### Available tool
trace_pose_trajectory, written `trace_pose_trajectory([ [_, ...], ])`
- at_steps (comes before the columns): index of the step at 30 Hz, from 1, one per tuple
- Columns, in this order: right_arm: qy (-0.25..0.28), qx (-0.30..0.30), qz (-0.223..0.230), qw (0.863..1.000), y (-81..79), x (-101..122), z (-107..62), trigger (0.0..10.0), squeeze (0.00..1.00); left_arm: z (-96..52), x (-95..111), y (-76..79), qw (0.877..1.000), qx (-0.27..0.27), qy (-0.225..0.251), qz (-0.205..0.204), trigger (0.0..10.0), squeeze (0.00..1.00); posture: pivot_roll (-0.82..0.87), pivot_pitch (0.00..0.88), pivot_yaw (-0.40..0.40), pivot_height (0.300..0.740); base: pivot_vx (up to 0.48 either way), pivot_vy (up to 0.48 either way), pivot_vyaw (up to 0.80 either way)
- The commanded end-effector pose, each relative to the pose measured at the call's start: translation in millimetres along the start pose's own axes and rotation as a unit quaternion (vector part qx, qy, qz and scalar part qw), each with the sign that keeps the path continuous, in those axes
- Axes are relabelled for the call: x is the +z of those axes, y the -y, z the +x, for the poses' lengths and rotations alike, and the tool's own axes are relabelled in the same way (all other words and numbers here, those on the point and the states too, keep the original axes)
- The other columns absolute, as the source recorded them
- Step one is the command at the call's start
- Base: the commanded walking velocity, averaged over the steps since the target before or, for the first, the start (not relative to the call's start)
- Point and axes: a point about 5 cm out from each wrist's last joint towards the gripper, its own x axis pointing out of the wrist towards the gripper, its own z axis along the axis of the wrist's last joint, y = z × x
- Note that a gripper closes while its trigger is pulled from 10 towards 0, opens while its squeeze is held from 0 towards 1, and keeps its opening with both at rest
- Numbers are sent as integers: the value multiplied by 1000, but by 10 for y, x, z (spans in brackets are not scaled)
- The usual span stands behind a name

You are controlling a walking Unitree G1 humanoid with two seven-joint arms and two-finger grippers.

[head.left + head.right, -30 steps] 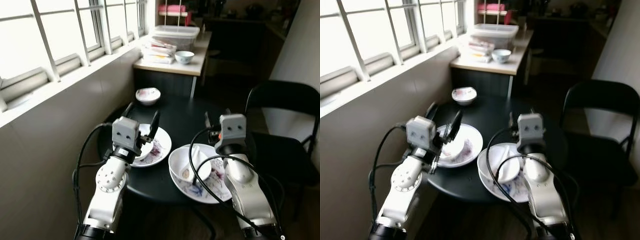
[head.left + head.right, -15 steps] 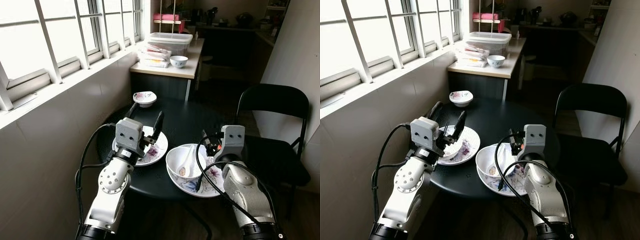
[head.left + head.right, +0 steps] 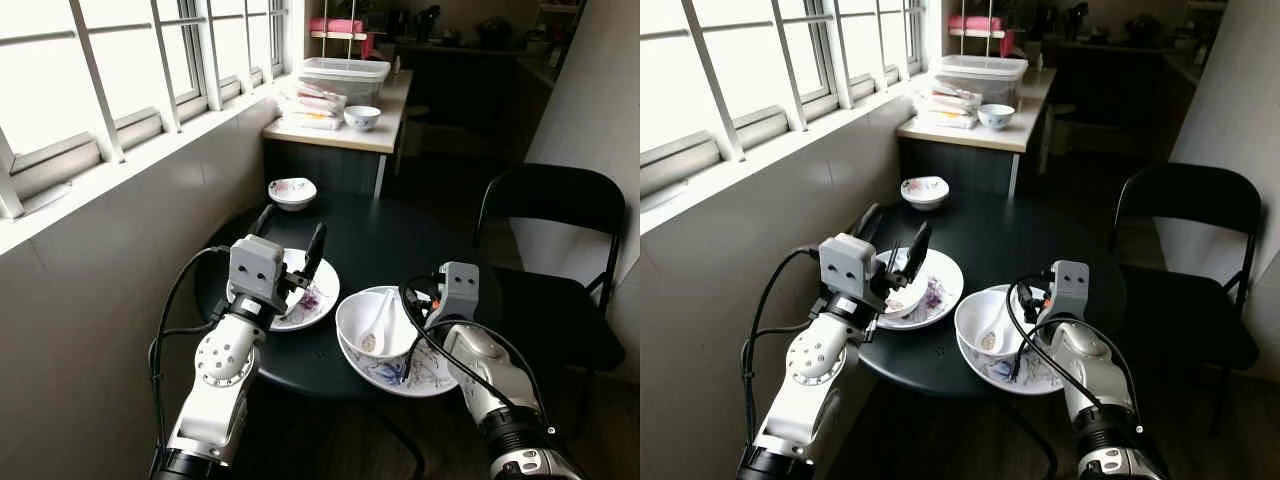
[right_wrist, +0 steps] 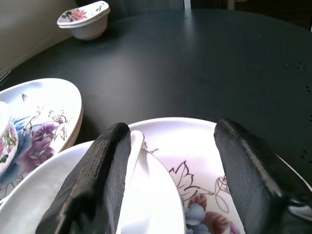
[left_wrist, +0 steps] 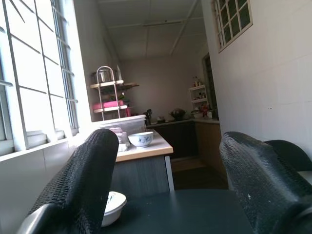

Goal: Kitchen organization

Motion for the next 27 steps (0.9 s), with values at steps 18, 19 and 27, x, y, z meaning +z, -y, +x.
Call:
trace_pose_trajectory([
  [18,-29,-6,3,1000,225,181,177,10000,0,10,16,14,1000,-7,-1,8,10000,0,30,0,-42,740,0,0,0],
  [19,-35,-2,3,999,232,187,182,10000,0,7,12,14,1000,-7,-2,8,10000,0,30,0,-42,740,0,0,0],
  [27,-51,-3,16,999,283,181,189,10000,0,11,2,28,1000,-7,-5,9,10000,0,33,0,-44,740,0,0,0],
])
